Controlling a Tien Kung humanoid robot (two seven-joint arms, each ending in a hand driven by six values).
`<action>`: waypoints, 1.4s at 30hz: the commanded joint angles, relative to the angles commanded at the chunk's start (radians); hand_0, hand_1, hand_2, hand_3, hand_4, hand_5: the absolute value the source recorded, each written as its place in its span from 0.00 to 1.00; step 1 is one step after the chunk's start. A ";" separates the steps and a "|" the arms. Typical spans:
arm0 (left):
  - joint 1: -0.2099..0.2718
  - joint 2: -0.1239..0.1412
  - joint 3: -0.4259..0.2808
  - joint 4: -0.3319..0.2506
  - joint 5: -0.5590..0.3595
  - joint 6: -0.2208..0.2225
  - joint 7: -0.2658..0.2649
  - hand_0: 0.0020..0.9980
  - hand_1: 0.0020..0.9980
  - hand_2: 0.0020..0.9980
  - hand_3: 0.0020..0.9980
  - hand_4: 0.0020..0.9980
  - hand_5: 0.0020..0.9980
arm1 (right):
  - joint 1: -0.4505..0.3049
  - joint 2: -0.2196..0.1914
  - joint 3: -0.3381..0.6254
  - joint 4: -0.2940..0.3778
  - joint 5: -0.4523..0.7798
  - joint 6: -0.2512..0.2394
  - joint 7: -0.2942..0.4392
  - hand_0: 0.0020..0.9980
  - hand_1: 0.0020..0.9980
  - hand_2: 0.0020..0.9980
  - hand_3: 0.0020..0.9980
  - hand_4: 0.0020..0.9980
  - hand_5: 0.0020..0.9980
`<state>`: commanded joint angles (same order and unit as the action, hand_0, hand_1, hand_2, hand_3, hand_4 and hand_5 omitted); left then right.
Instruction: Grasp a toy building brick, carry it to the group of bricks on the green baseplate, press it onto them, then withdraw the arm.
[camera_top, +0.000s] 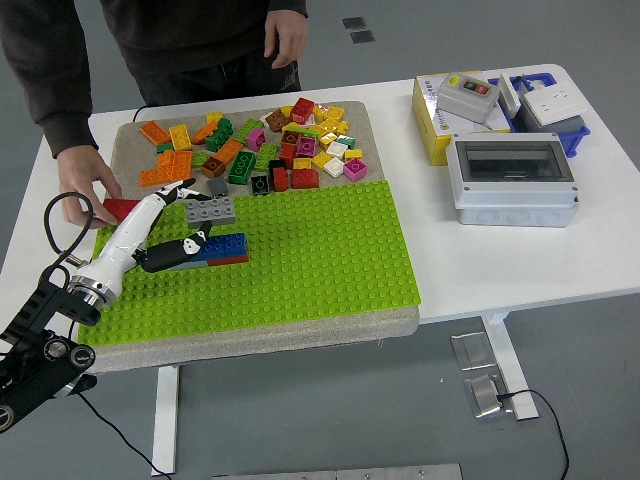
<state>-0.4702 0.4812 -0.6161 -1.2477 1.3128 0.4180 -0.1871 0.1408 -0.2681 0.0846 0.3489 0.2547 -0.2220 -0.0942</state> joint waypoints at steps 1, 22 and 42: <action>-0.009 -0.010 0.008 0.020 0.009 0.000 0.000 0.99 0.96 0.93 0.58 0.51 0.24 | 0.001 0.000 0.001 0.000 -0.001 0.000 0.000 0.65 0.63 0.62 0.62 0.63 1.00; -0.070 -0.092 0.072 0.203 0.093 0.007 0.022 0.99 0.96 0.93 0.59 0.51 0.23 | 0.005 -0.001 0.002 0.002 -0.005 -0.001 0.000 0.65 0.63 0.62 0.61 0.63 1.00; -0.077 -0.088 0.093 0.208 0.106 -0.004 0.045 0.99 0.96 0.93 0.59 0.51 0.24 | 0.005 -0.005 0.000 0.003 -0.002 0.001 0.001 0.65 0.63 0.61 0.61 0.63 1.00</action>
<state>-0.5468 0.3935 -0.5231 -1.0398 1.4186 0.4139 -0.1417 0.1461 -0.2726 0.0847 0.3523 0.2531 -0.2215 -0.0936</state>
